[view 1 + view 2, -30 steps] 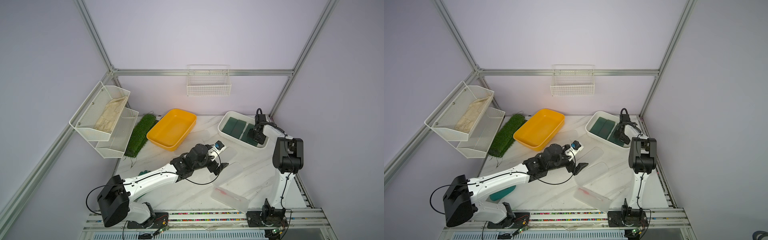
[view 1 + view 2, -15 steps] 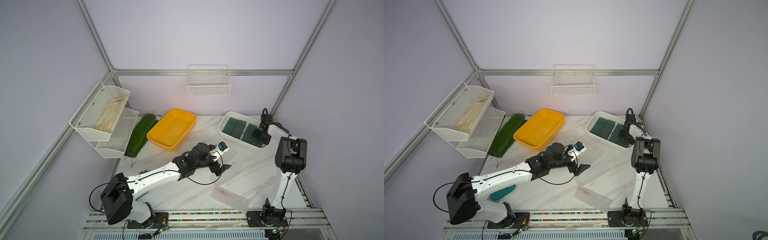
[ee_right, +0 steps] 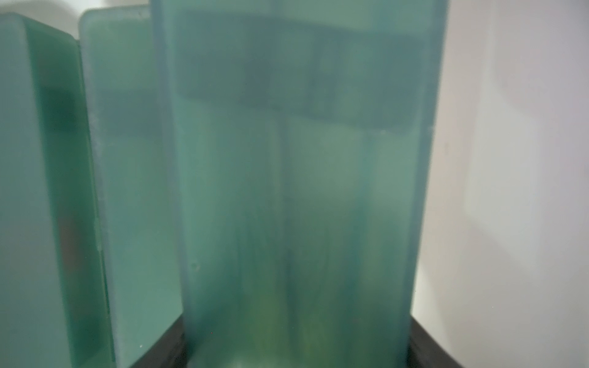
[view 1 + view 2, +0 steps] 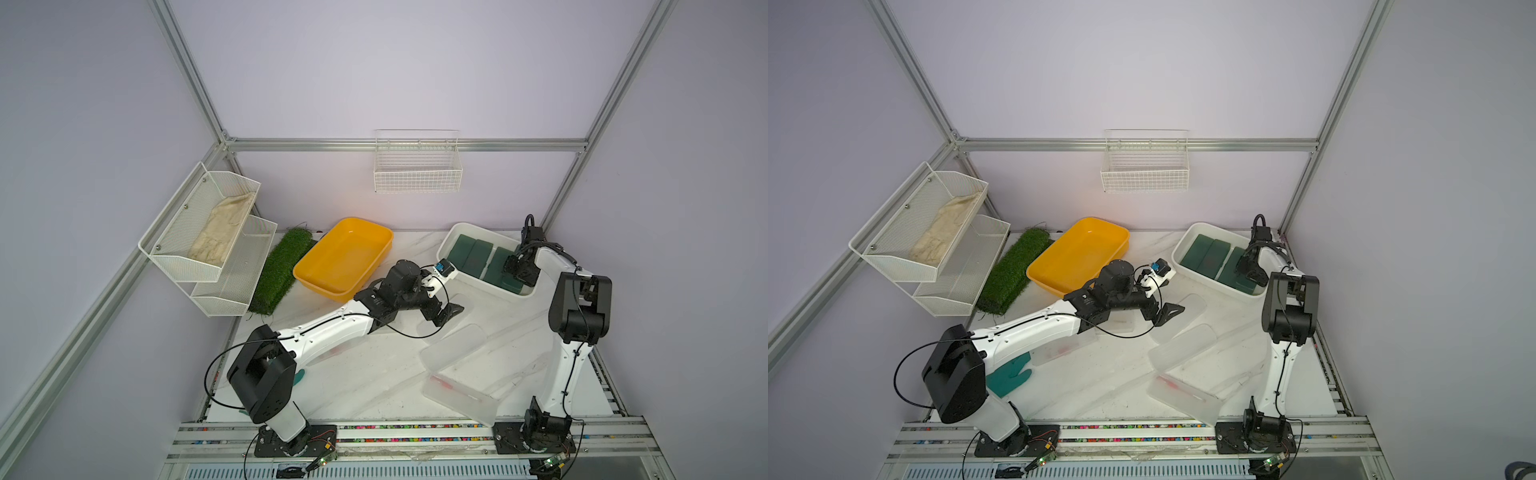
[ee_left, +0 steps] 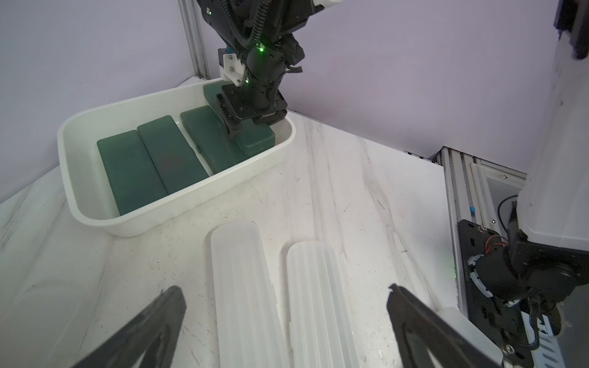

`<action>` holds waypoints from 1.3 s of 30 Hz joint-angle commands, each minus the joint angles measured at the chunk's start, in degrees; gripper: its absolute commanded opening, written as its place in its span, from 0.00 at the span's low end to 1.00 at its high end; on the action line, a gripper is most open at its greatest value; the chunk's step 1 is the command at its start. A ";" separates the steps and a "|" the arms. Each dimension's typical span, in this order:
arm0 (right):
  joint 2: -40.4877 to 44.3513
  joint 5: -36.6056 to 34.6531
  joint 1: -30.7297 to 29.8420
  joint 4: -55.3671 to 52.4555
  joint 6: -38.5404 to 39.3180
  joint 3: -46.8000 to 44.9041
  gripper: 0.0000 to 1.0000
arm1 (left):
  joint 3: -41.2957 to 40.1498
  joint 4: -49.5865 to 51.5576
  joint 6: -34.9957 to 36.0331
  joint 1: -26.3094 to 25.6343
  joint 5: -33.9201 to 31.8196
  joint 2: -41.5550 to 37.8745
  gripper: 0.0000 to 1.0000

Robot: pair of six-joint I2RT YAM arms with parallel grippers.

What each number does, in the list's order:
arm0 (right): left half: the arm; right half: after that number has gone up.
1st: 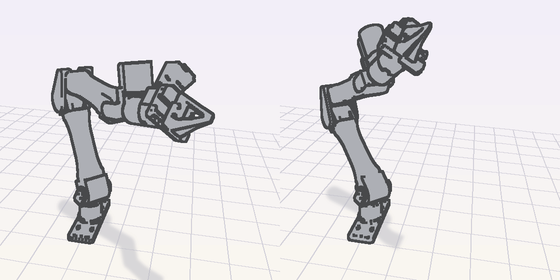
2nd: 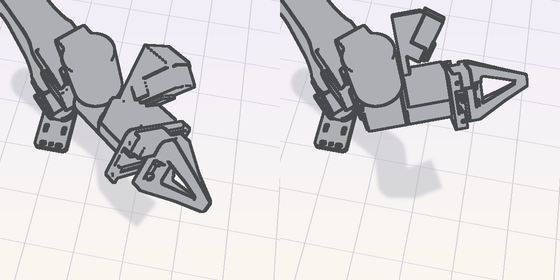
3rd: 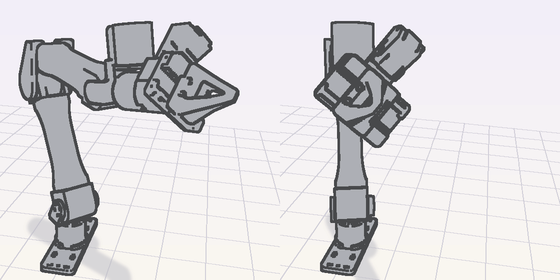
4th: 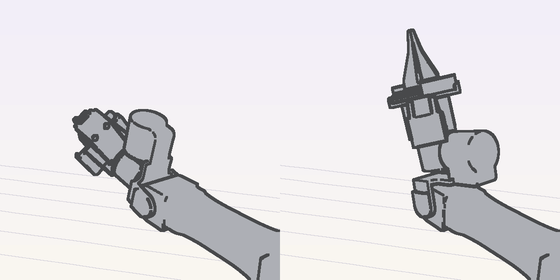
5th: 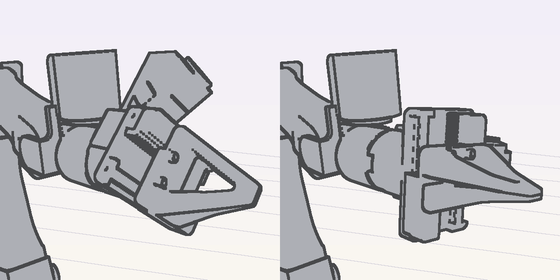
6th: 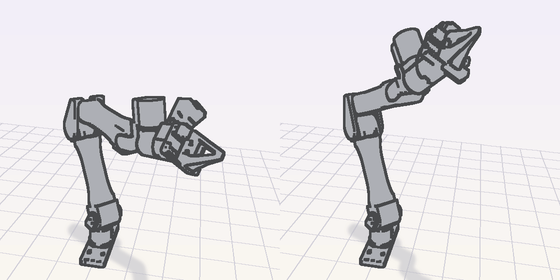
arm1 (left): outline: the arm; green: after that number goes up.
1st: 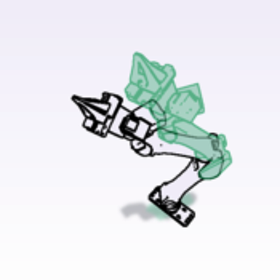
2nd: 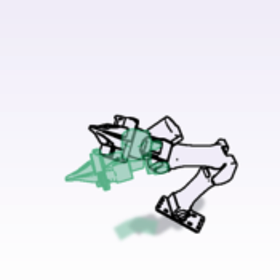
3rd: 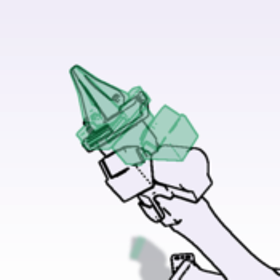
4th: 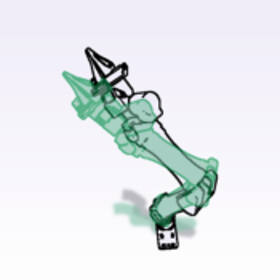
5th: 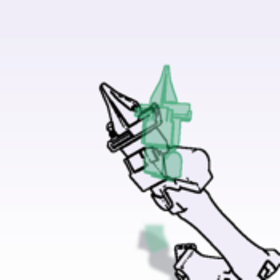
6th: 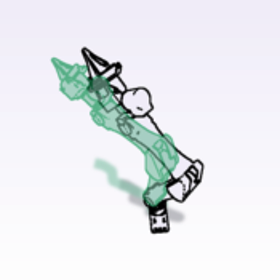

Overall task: Place the pencil cases by color into the storage box
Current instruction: Place the pencil case at the storage box.

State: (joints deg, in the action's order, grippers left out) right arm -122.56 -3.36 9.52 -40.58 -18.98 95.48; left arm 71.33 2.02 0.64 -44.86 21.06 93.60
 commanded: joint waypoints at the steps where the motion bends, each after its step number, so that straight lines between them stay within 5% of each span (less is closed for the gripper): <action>1: -4.83 -2.55 0.72 -0.73 2.13 -0.14 0.71 | 5.33 -0.60 -0.34 2.26 3.93 1.95 1.00; 13: -5.26 -5.27 0.72 -3.23 3.11 2.42 0.74 | 15.84 2.81 -1.02 8.93 9.60 10.46 1.00; 39: -1.03 -7.74 0.00 -5.91 4.45 6.53 0.87 | 12.89 2.15 -2.05 9.52 8.74 7.50 1.00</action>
State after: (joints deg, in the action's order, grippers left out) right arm -125.58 -8.75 9.54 -44.18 -15.77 101.86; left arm 83.68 5.37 -0.86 -35.53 29.32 104.36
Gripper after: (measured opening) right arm 0.870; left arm 0.998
